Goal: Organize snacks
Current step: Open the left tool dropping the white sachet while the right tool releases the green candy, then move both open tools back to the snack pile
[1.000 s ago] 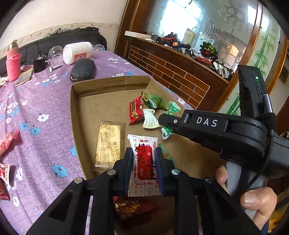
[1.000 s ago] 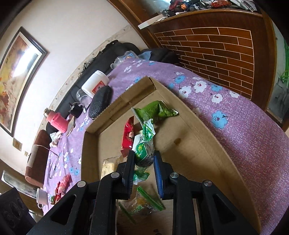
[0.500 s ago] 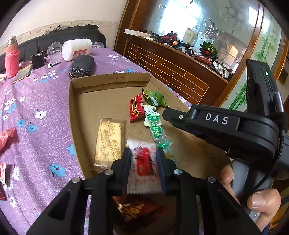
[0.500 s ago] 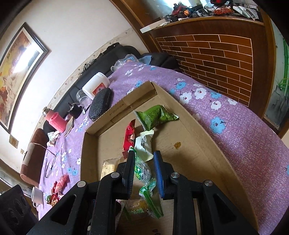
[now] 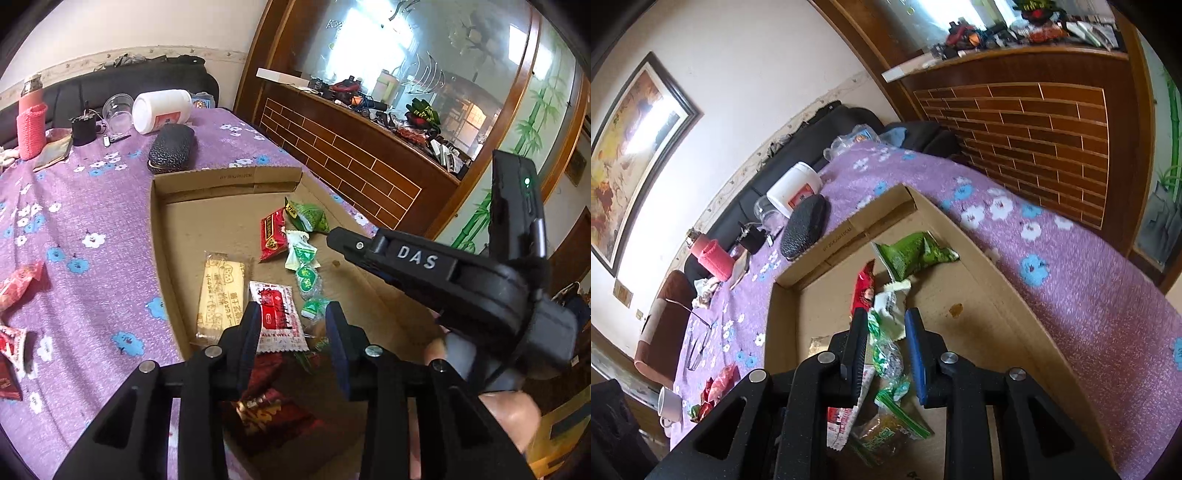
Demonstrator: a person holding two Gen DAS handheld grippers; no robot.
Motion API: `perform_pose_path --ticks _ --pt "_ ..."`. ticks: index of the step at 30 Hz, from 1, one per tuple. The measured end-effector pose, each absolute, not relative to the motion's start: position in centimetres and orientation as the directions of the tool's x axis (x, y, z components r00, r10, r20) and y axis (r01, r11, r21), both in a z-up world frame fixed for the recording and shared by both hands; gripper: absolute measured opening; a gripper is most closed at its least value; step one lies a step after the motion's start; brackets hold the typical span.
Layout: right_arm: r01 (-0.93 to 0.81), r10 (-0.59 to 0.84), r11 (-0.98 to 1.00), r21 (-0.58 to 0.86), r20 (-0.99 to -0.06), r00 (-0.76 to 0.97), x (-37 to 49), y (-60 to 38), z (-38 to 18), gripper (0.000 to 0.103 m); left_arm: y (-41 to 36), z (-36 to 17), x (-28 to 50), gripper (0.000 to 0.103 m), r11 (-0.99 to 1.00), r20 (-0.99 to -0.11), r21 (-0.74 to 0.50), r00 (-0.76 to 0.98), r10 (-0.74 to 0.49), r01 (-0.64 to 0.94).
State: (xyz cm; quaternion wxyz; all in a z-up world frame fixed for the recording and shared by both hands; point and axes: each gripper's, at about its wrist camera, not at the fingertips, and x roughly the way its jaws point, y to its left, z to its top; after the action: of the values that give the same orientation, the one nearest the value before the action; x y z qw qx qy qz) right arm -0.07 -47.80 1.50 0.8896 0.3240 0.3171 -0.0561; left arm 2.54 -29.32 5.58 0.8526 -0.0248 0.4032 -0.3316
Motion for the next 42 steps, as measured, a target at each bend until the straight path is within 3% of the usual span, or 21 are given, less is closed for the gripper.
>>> perform_pose_path --ticks 11,17,22,25,29,32,36,42 --pt "0.194 0.112 0.848 0.494 -0.525 0.844 -0.6 -45.5 3.1 0.023 -23.2 10.5 -0.2 0.036 0.801 -0.625 -0.278 0.533 -0.571 0.530" --pt "0.165 0.097 0.883 0.440 -0.513 0.853 -0.5 -43.9 3.5 0.023 -16.5 12.0 0.1 0.040 0.852 -0.585 -0.283 0.625 -0.517 0.441" --pt "0.175 0.089 0.887 0.426 -0.532 0.842 -0.8 -42.9 3.7 0.023 -9.8 11.1 1.9 0.046 0.895 -0.602 -0.295 0.663 -0.446 0.335" --pt "0.128 0.133 0.902 0.413 -0.547 0.827 -1.0 -40.7 4.3 0.023 -5.7 9.6 3.6 0.053 0.909 -0.629 -0.335 0.660 -0.411 0.247" --pt "0.025 0.222 0.917 0.398 -0.561 0.797 -0.9 -36.6 5.3 0.023 -0.5 7.6 6.4 0.054 0.928 -0.688 -0.360 0.646 -0.331 0.092" --pt "-0.055 0.298 0.912 0.407 -0.565 0.770 -0.8 -33.5 5.9 0.023 2.6 6.2 7.7 0.063 0.912 -0.707 -0.410 0.629 -0.323 0.008" --pt "-0.165 0.409 0.890 0.425 -0.583 0.702 -0.1 -29.1 5.9 0.024 3.8 4.7 8.6 0.067 0.874 -0.711 -0.486 0.588 -0.385 -0.014" --pt "-0.243 0.516 0.847 0.473 -0.620 0.591 1.9 -24.5 4.6 0.024 1.8 3.4 9.2 0.074 0.898 -0.749 -0.440 0.547 -0.373 0.011"
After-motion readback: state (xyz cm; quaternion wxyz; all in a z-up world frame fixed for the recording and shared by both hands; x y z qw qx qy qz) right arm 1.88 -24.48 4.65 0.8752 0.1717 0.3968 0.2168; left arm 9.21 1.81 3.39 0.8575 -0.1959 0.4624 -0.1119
